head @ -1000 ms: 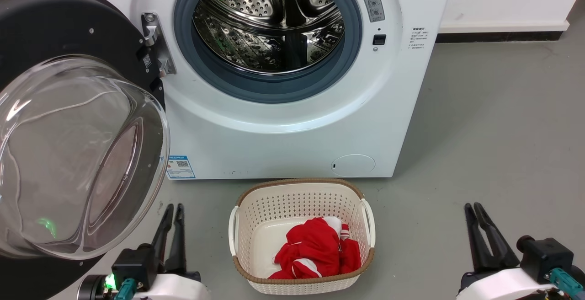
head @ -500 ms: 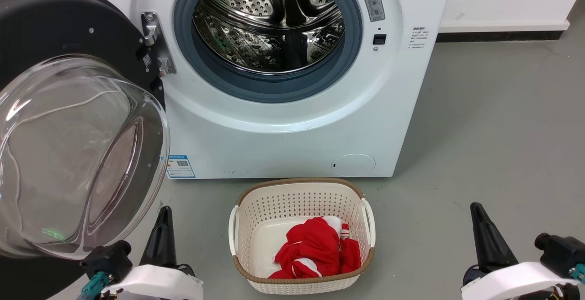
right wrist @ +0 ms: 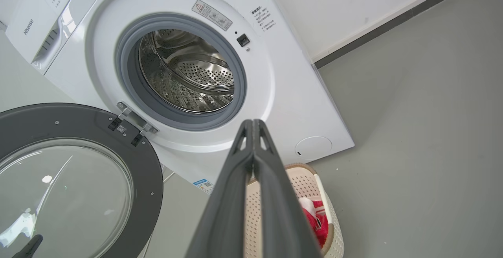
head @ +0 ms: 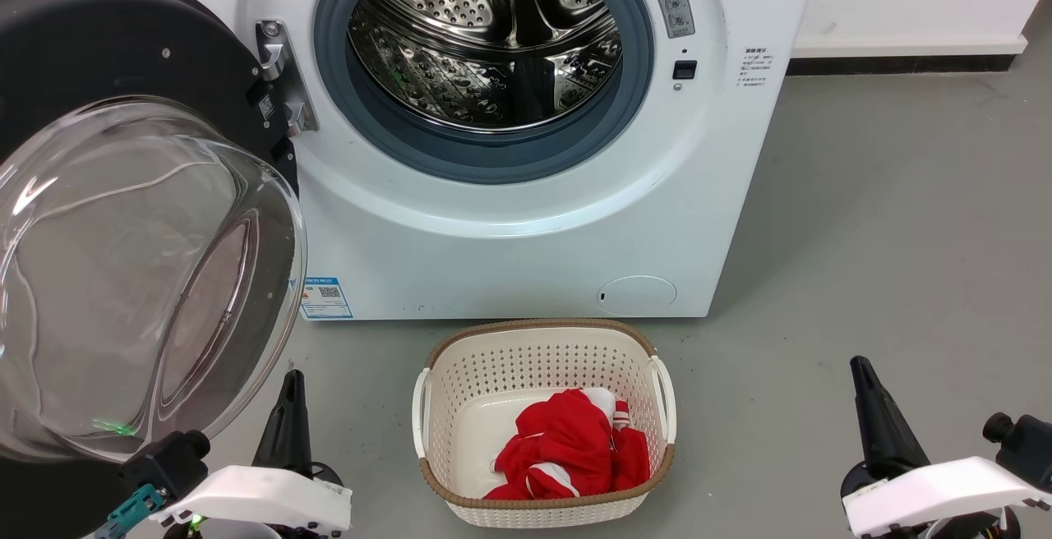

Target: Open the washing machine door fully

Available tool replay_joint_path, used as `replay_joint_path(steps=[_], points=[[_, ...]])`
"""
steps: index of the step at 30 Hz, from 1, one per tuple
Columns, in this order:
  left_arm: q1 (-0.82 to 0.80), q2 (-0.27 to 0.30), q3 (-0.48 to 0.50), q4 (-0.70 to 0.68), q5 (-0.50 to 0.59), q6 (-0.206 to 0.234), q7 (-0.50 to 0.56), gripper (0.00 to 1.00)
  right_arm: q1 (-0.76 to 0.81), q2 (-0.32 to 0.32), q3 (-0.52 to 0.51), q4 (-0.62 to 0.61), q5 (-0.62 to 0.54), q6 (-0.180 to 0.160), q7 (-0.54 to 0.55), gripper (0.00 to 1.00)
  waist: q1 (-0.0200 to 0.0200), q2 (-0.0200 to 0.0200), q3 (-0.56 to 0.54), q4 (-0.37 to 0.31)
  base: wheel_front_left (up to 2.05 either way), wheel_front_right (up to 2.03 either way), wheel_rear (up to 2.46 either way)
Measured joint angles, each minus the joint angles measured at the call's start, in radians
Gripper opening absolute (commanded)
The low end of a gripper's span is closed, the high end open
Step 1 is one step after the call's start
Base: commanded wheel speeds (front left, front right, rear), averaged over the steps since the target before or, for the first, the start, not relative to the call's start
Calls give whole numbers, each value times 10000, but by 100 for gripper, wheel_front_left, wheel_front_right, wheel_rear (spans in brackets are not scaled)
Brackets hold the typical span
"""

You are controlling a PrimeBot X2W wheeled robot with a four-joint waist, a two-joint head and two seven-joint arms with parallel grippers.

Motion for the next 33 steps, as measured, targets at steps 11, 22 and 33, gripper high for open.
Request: replay_joint_path(steps=[11,22,33], points=[[-144,-29,182,140,-1615,-155,382,0,-193,-38,-42,228,1651,-2,186,0,0,0,13,17,0,0,0],[-270,-54,314,249,-3037,-274,738,0,-399,-65,-119,422,3087,-2,435,0,0,0,26,34,0,0,0],[-422,-71,454,353,-4316,-399,1055,0,-613,-79,-196,608,4364,-2,642,0,0,0,38,50,0,0,0]])
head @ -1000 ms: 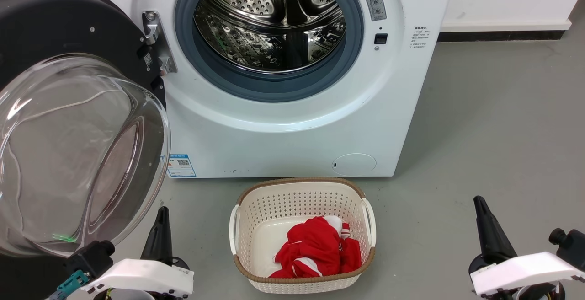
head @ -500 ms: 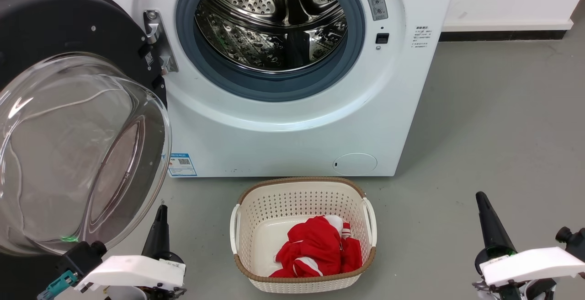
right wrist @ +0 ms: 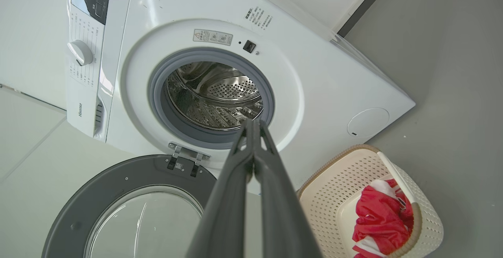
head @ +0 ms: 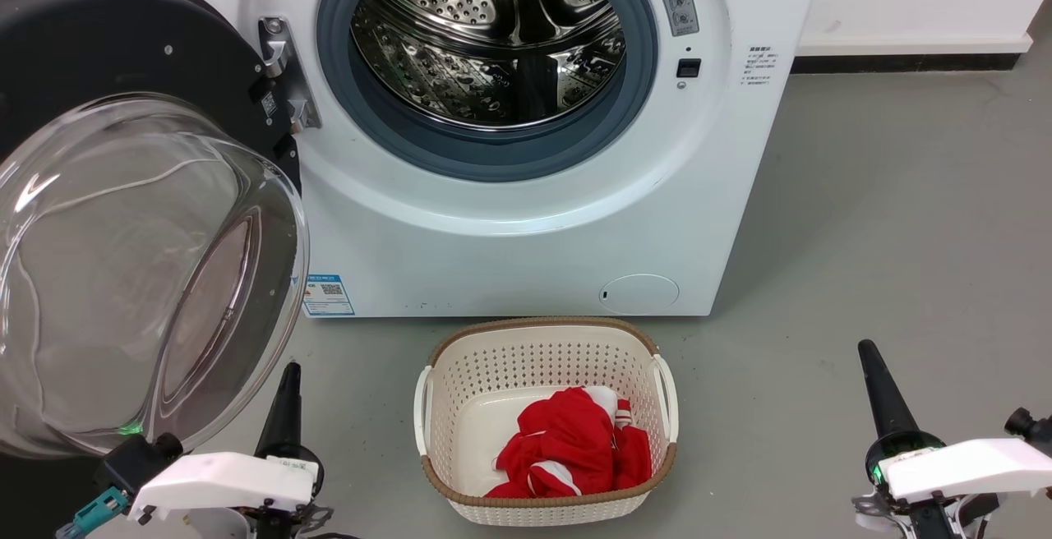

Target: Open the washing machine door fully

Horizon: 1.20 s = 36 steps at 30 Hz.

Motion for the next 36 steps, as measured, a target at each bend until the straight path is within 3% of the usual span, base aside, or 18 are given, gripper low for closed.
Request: replay_joint_path(steps=[36], points=[[-387,-58,380,284,-3532,-330,878,0,-499,-2,-261,504,3492,-2,585,0,0,0,43,57,0,0,0]])
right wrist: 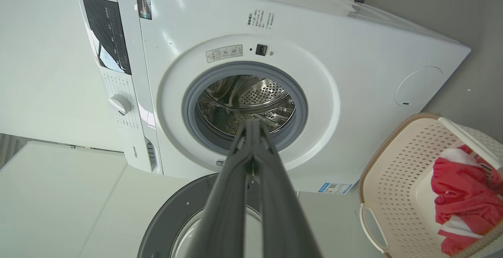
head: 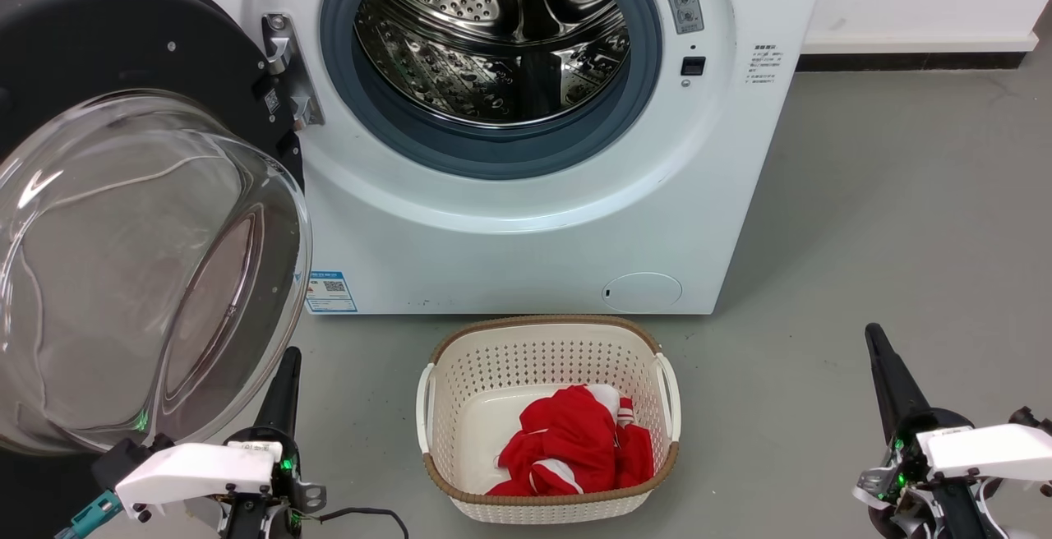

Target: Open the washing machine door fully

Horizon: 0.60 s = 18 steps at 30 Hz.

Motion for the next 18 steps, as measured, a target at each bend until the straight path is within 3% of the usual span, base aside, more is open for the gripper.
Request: replay_joint_path(steps=[18], points=[[-113,-17,127,117,-1363,-125,343,0,-175,10,-128,192,1331,0,253,0,0,0,21,28,0,0,0]])
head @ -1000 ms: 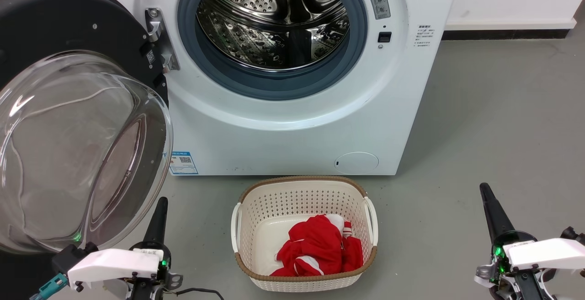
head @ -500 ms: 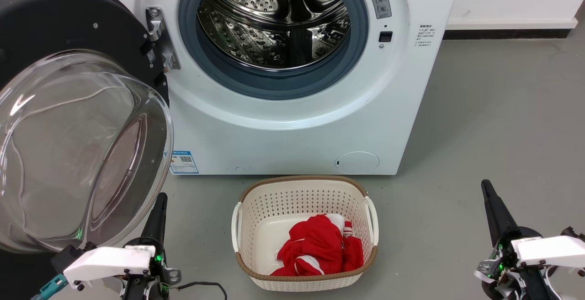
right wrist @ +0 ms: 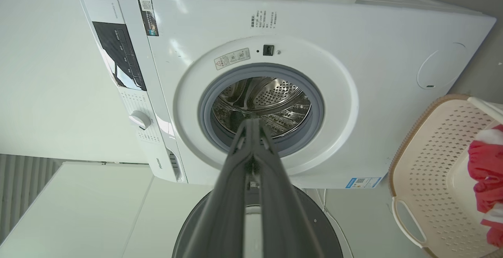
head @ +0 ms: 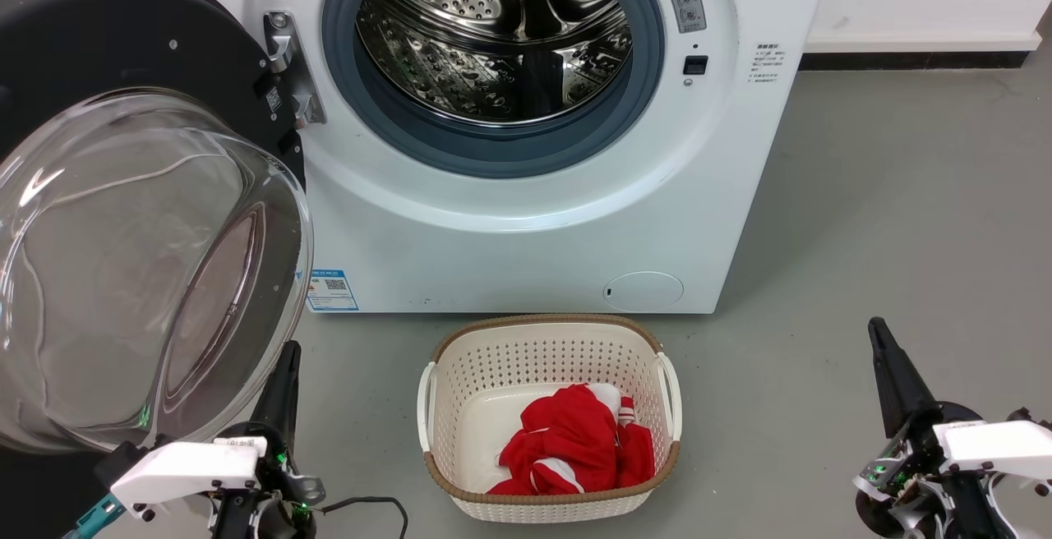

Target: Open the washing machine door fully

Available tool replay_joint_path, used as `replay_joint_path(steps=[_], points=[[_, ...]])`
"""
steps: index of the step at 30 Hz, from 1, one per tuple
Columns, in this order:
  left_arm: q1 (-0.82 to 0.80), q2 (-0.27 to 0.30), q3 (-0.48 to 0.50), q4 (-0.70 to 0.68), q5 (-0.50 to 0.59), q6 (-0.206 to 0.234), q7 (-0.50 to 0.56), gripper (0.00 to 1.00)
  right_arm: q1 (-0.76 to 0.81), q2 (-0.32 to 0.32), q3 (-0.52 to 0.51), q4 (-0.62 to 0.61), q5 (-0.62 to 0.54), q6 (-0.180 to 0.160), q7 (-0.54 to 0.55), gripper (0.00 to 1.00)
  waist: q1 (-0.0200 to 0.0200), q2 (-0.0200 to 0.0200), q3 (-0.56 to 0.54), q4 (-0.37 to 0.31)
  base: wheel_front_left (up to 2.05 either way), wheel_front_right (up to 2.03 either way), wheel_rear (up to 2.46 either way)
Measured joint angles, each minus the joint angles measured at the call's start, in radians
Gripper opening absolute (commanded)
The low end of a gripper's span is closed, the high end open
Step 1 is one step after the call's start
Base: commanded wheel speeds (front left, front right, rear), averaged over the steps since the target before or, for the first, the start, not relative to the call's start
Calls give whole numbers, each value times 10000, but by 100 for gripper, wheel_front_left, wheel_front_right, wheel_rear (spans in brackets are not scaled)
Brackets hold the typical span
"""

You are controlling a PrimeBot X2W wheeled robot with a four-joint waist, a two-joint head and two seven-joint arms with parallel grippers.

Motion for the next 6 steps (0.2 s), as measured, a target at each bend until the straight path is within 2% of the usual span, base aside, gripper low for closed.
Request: replay_joint_path(steps=[6], points=[[-75,-6,38,33,-424,-52,96,0,-83,6,-38,61,393,0,84,0,0,0,7,9,0,0,0]])
